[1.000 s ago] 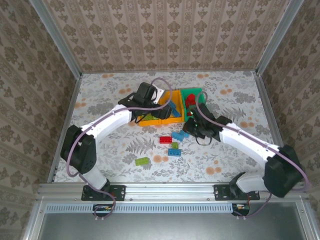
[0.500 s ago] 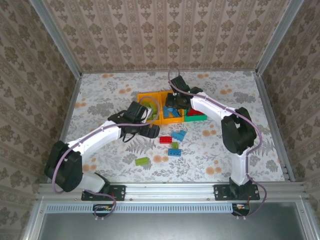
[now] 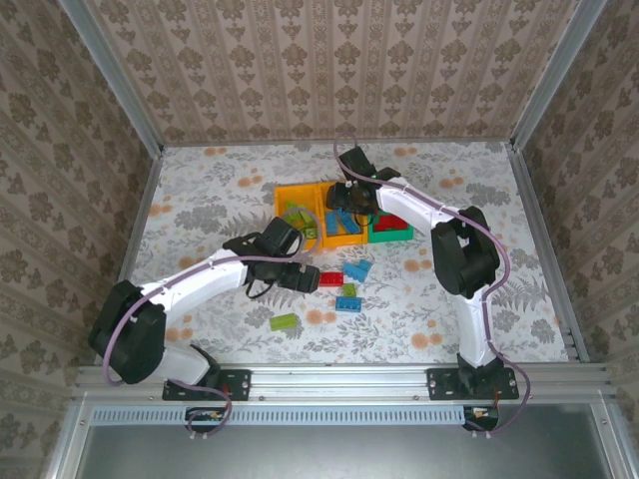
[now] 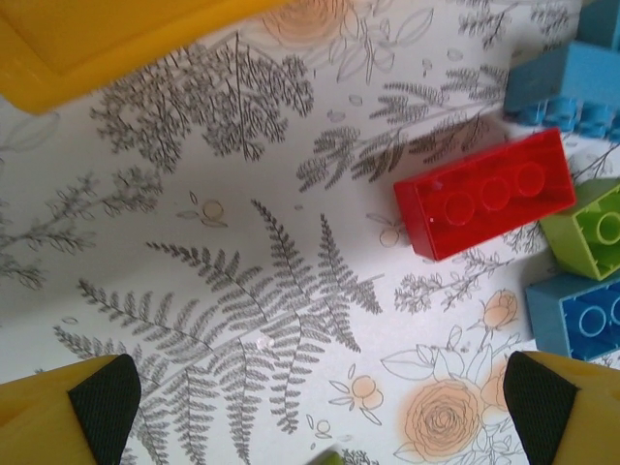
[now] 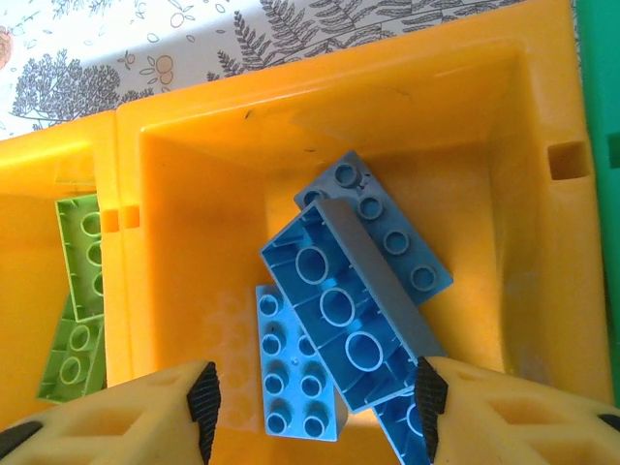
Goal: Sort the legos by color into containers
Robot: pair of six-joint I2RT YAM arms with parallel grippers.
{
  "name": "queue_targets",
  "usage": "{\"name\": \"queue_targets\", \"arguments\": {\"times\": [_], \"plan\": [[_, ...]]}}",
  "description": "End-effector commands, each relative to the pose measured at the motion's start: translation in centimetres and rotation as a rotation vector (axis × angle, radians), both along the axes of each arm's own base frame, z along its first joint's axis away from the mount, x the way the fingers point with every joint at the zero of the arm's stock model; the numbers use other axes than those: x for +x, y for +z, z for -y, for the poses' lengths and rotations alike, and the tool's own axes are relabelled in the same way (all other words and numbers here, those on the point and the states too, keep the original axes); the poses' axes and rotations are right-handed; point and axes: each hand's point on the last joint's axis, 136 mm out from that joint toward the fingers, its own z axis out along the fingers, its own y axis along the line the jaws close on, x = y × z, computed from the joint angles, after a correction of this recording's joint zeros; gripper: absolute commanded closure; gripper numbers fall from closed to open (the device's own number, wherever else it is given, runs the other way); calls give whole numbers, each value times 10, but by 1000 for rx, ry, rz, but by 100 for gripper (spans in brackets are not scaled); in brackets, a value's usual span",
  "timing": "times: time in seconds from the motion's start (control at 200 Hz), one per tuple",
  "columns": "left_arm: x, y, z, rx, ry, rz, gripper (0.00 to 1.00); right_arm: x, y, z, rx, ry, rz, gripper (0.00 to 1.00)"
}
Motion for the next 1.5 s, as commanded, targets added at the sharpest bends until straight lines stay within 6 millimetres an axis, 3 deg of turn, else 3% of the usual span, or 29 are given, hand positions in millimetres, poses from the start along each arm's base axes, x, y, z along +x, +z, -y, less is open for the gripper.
{"name": "queue_targets", "arguments": {"times": [0.0, 0.165, 0.285, 0.69, 0.83, 1.04, 1.1, 1.235, 1.495], "plan": [[-19, -15, -21, 85, 72, -88, 0, -4, 12, -2, 11, 19, 3, 38], [-50, -33, -52, 173, 209, -211, 0, -6, 17, -4, 39, 14, 15, 34], [-68, -41, -56, 170, 314, -308, 0, -7, 17, -5, 46, 13, 11, 34], [-89, -49, -35, 164, 396, -453, 0, -12, 9, 3, 42, 11, 1, 33], [-102, -60, -30, 174, 404, -533, 0, -11, 14, 7, 63, 2, 18, 33], [-100, -66, -26, 175, 419, -549, 4, -12, 24, 10, 87, 4, 43, 32], [-99, -69, -25, 181, 416, -550, 8, -13, 27, 10, 93, 6, 50, 31], [-94, -73, -27, 196, 421, -545, 29, -15, 32, 9, 118, 8, 58, 29], [-83, -77, -31, 178, 435, -528, 40, -20, 41, 10, 132, 4, 71, 29]]}}
